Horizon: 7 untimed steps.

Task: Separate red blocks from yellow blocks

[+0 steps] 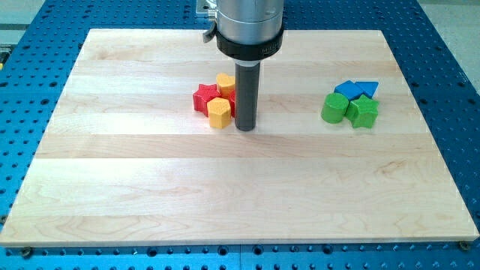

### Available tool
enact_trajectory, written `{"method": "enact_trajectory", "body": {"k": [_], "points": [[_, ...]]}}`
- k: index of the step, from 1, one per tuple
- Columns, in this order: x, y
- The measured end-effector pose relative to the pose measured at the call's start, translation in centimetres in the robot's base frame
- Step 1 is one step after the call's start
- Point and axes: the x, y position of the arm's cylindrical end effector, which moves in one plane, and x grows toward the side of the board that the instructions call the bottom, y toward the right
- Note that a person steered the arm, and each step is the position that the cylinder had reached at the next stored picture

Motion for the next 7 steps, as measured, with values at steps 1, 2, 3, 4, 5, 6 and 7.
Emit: {"method": "enact_trajectory", "body": {"k": [1,2,3,4,5,6,7], "points": [[0.0,0.0],[-0.2,0.0],[-0.1,0.7],[0.1,0.6],[0.9,2.4],[4.1,2.4],[6.5,-1.9]]}}
